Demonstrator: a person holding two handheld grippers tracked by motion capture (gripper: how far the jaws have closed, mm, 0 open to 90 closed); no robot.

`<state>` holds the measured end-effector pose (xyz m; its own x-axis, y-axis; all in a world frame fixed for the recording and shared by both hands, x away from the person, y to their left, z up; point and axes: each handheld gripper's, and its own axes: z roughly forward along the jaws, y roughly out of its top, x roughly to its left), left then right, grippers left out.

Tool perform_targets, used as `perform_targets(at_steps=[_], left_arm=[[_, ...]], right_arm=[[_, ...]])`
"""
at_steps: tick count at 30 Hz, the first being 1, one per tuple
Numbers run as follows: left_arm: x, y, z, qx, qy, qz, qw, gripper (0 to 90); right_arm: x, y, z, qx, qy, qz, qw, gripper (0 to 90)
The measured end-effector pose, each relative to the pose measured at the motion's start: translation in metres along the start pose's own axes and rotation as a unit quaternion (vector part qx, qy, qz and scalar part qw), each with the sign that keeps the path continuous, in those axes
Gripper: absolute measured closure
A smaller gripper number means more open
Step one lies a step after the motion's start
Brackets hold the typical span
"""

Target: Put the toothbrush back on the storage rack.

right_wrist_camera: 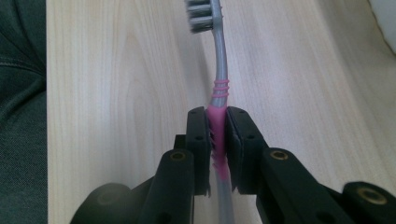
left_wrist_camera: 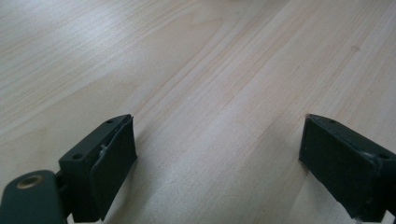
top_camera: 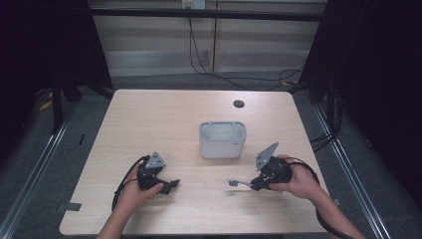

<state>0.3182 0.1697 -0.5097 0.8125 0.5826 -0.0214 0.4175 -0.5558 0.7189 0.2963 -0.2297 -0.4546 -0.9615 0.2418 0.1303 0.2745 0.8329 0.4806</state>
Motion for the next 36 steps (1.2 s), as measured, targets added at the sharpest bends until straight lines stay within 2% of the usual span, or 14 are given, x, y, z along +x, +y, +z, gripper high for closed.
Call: perform_targets(at_steps=[3, 7, 10, 16, 18, 22, 23, 30, 31, 36], left_arm=[[0.000, 0.000, 0.000, 0.000, 0.000, 0.000, 1.0000, 10.4], [0.000, 0.000, 0.000, 0.000, 0.000, -0.001, 1.0000, 10.3], [0.000, 0.000, 0.000, 0.000, 0.000, 0.000, 1.0000, 10.3], [0.000, 0.000, 0.000, 0.000, 0.000, 0.000, 1.0000, 10.4], [0.000, 0.000, 0.000, 0.000, 0.000, 0.000, 1.0000, 10.3], [0.000, 0.000, 0.000, 0.000, 0.000, 0.000, 1.0000, 10.3], [0.000, 0.000, 0.000, 0.000, 0.000, 0.000, 1.0000, 10.3], [0.000, 0.000, 0.000, 0.000, 0.000, 0.000, 1.0000, 10.3], [0.000, 0.000, 0.000, 0.000, 0.000, 0.000, 1.0000, 10.3], [0.000, 0.000, 0.000, 0.000, 0.000, 0.000, 1.0000, 10.3]], right_arm=[[-0.001, 0.001, -0.004, -0.015, 0.000, 0.004, 0.9999, 80.2], [-0.001, 0.002, -0.007, -0.023, -0.003, 0.010, 0.9997, 80.1], [-0.001, 0.003, -0.010, -0.045, -0.002, 0.013, 0.9989, 80.1], [-0.002, 0.004, -0.015, -0.061, -0.004, 0.022, 0.9979, 80.1], [-0.003, 0.005, -0.018, -0.075, -0.001, 0.028, 0.9968, 80.2], [-0.003, 0.005, -0.021, -0.086, 0.001, 0.032, 0.9958, 80.2], [-0.002, 0.006, -0.023, -0.098, 0.002, 0.039, 0.9944, 80.1], [-0.002, 0.009, -0.027, -0.122, 0.000, 0.045, 0.9915, 80.2], [-0.002, 0.009, -0.029, -0.133, -0.001, 0.050, 0.9899, 80.2], [-0.002, 0.012, -0.033, -0.147, -0.005, 0.056, 0.9875, 80.2]])
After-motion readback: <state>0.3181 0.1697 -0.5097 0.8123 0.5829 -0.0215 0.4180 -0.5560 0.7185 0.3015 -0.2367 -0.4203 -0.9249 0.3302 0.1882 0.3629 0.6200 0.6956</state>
